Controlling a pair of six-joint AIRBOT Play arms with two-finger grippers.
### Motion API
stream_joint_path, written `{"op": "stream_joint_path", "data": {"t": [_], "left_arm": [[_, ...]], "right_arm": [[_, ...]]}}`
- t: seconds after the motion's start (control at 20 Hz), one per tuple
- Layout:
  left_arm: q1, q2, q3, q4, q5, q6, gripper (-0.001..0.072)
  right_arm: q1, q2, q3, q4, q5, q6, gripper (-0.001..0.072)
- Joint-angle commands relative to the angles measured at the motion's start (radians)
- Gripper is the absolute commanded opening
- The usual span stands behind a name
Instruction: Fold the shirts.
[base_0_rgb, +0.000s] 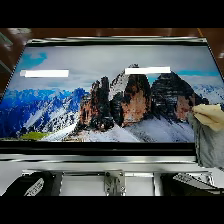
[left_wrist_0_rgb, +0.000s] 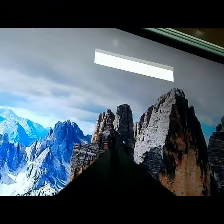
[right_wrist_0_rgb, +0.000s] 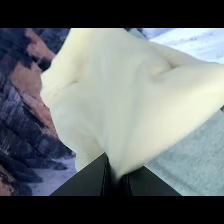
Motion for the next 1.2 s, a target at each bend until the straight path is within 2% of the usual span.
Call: {"op": "stream_joint_path", "data": {"t": [0.0,0.2,0.45,0.5,0.55,0.6,0.65,0.85,0.9,1.0,1.1,1.15], "left_arm": [[0.0,0.007,0.0,-0.003,-0.011,0.001,0.0042],[0.0,0.003,0.0,-0.003,-0.011,0.001,0.0042],[0.0,-0.002,0.0,-0.003,-0.011,0.002,0.0042],[0.0,-0.002,0.0,-0.003,-0.011,0.002,0.0042],[0.0,-0.002,0.0,-0.003,-0.011,0.002,0.0042],[0.0,-0.003,0.0,-0.002,-0.011,0.002,0.0042],[0.0,-0.003,0.0,-0.002,-0.011,0.002,0.0042],[0.0,-0.029,-0.002,-0.003,-0.011,0.005,0.0043],[-0.002,-0.044,-0.002,-0.003,-0.011,0.021,0.0042],[-0.036,-0.096,-0.002,-0.002,-0.011,0.111,0.004],[-0.106,-0.186,-0.002,-0.002,-0.033,0.123,0.004],[-0.15,-0.248,-0.002,0.002,-0.072,0.137,0.0041]], "right_arm": [[-0.013,0.008,-0.087,-0.036,0.111,0.031,0.0064],[-0.013,0.1,-0.286,-0.09,0.179,0.056,0.0065],[-0.013,0.19,-0.503,-0.294,0.101,0.082,0.0073],[-0.013,0.191,-0.521,-0.322,0.068,0.086,0.0098],[-0.013,0.191,-0.525,-0.33,0.032,0.085,0.0282],[-0.013,0.192,-0.523,-0.319,0.002,0.072,0.0605],[-0.013,0.192,-0.516,-0.296,-0.009,0.053,0.068],[-0.013,0.202,-0.344,-0.264,-0.043,0.051,0.0677],[-0.013,0.216,-0.28,-0.231,-0.095,0.046,0.0677],[0.03,0.269,-0.177,-0.093,-0.276,-0.035,0.0677],[0.17,0.325,-0.139,-0.007,-0.418,-0.116,0.0677],[0.277,0.344,-0.138,0.001,-0.43,-0.132,0.0677]]}}
